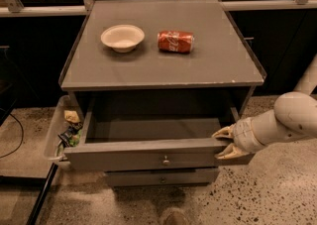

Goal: Open top drawer

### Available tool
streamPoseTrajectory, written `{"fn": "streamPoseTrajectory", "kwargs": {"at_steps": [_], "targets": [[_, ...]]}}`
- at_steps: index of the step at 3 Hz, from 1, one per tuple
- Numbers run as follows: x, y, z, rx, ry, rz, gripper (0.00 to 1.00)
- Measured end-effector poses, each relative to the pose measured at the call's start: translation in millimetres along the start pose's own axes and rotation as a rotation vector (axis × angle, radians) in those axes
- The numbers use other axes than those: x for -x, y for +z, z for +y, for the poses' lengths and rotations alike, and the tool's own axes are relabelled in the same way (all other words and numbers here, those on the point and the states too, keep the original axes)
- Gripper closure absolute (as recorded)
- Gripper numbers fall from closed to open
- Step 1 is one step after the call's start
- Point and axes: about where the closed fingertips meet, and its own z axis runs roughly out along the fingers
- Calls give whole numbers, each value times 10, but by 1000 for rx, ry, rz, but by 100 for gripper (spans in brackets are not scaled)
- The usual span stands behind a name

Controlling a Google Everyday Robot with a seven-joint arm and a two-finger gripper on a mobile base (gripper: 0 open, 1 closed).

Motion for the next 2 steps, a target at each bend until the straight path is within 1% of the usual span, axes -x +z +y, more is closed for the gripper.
{"fn": "streamPoseTrajectory", "kwargs": {"at_steps": [1, 2], "targets": [[52, -5, 13, 14, -18, -3, 61], [74, -55, 71, 16, -28, 1, 84]]}}
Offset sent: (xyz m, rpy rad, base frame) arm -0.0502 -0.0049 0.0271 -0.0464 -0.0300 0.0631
